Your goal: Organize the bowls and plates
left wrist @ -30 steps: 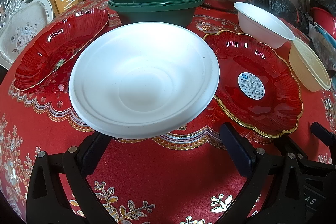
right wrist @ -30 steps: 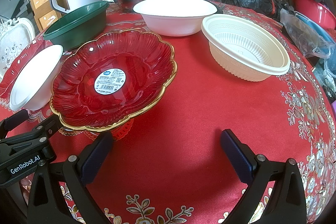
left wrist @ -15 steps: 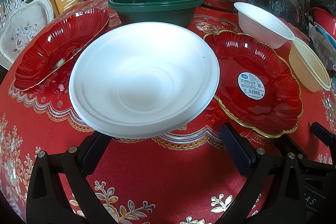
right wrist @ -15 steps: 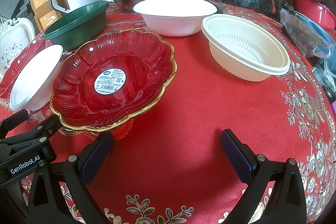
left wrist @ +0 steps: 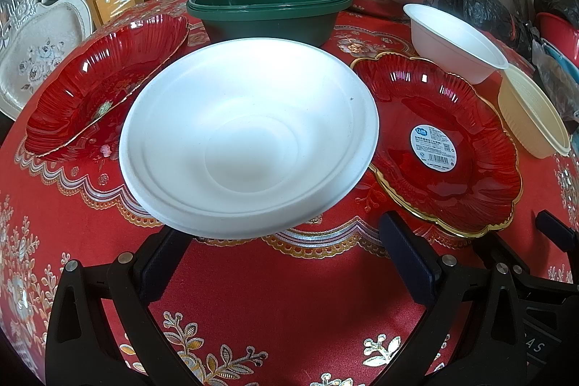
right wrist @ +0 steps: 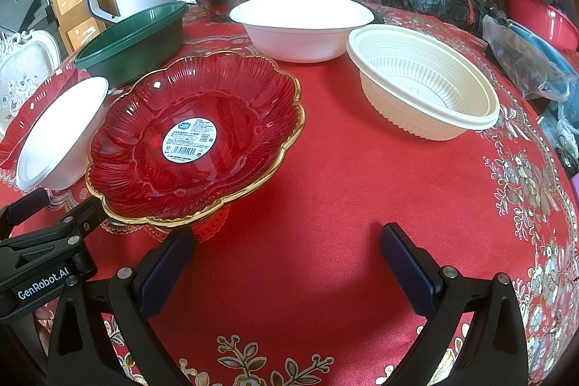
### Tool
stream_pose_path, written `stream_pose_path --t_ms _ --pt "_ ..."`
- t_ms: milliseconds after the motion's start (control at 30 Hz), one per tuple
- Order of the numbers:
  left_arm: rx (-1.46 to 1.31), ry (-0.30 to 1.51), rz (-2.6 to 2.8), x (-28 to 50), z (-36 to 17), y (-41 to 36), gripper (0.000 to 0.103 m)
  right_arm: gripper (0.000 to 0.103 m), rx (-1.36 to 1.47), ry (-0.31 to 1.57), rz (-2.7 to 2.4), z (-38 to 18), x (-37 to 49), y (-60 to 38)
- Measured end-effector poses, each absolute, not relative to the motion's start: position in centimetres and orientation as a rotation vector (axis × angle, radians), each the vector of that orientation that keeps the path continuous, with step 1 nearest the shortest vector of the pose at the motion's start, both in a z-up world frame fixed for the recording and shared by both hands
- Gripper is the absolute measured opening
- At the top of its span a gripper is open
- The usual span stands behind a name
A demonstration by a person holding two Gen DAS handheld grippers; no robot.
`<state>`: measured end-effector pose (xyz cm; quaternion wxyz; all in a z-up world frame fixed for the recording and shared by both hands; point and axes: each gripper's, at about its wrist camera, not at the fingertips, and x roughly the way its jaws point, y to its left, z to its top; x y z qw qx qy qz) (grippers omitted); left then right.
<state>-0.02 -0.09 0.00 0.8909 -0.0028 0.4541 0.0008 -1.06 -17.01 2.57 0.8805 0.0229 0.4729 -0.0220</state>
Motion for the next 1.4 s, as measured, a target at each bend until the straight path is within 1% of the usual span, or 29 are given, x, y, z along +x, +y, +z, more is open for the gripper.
stream_pose_path --t_ms 600,767,900,1067,1167,1300,1400 --pt "0.009 0.944 -0.029 -0.3 0.1 -0.2 0.102 0.103 0.047 0.984 -0.044 2.7 -1.5 -16.8" --pt "0.054 0.918 -0.076 -2.6 0.7 -0.3 0.102 0.102 0.163 0.967 0.008 3.6 -2.9 -17.7" --pt "0.078 0.871 -0.087 -5.0 2.1 0.9 0.102 0.102 0.144 0.918 0.031 5.9 -4.3 -17.0" --pt "0.024 0.870 -0.075 -6.2 4.4 5.3 0.102 0.102 0.098 0.883 0.141 9.2 -4.4 -13.8" --pt "-0.015 0.869 -0.043 -6.1 6.3 9.6 0.102 0.102 0.041 0.868 0.239 10.8 -3.6 -10.6" --pt "-0.024 0.826 0.047 -5.0 8.6 15.4 0.102 0.102 0.005 0.873 0.357 12.3 -0.9 -6.2" --pt "-0.013 0.826 0.072 -3.6 9.5 18.1 0.102 0.102 -0.050 0.889 0.410 13.1 2.2 -2.5"
